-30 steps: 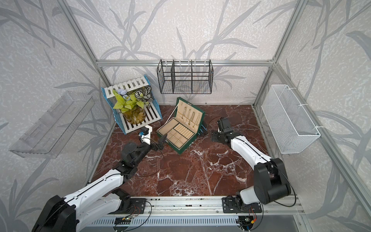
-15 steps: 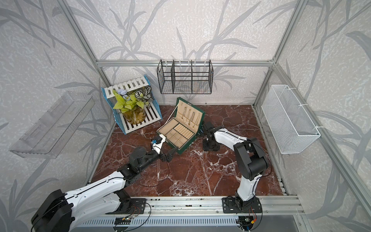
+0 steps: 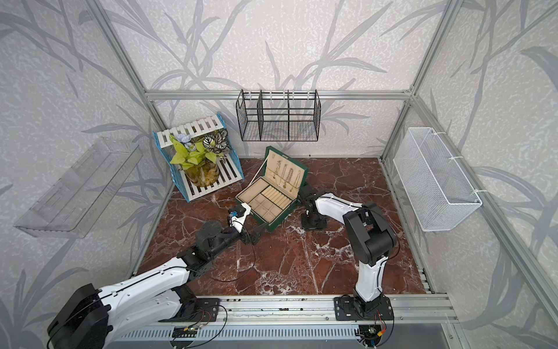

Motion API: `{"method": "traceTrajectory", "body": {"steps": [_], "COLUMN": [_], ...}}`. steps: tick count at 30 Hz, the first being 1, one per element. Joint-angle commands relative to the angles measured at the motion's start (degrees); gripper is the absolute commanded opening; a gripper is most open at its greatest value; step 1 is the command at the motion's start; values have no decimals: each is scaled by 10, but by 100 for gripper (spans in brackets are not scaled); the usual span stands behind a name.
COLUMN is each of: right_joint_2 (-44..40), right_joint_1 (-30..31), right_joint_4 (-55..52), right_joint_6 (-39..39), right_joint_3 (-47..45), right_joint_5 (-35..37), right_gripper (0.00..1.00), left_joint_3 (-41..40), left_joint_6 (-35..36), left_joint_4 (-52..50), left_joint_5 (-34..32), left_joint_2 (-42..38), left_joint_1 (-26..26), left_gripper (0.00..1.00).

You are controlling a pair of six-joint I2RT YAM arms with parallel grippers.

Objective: Put jewelry chain into jewelry box
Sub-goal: Pick up the necklace from the center of the board.

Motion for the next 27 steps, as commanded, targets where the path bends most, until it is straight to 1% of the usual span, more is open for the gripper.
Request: {"method": "traceTrajectory", "body": {"steps": [1, 5, 9, 12, 15, 19, 24, 27], "right_joint_2": [32, 23, 7, -21, -79, -147, -186, -205], "right_joint_1": [6, 8, 8, 10, 14, 14, 14, 14], "right_joint_4": [6, 21, 40, 49, 66, 82, 83, 82], "right_joint_6": [8, 15, 11, 5, -10, -24, -32, -38], "right_joint_3": [-8, -31, -48, -54, -71, -94, -107, -113], "right_joint_5": [-4, 12, 33, 52, 70, 73, 77, 66], "right_gripper": [23, 13, 0, 0, 0, 0, 0, 0], "left_joint_3": [1, -2, 1, 8, 12, 23, 49, 67], "left_joint_6": [12, 12, 12, 10, 4, -7, -9, -10], "left_joint_4": [-2, -1, 5, 15, 47, 86, 116, 137], "left_joint_5": [-4, -9, 0, 21, 45, 75, 99, 124], "left_joint_2": [1, 0, 10, 32, 63, 110, 175, 218], "left_joint_1": [-4, -5, -5, -8, -14, -25, -41, -45], "left_gripper": [100, 100, 100, 100, 100, 100, 100, 94]}}
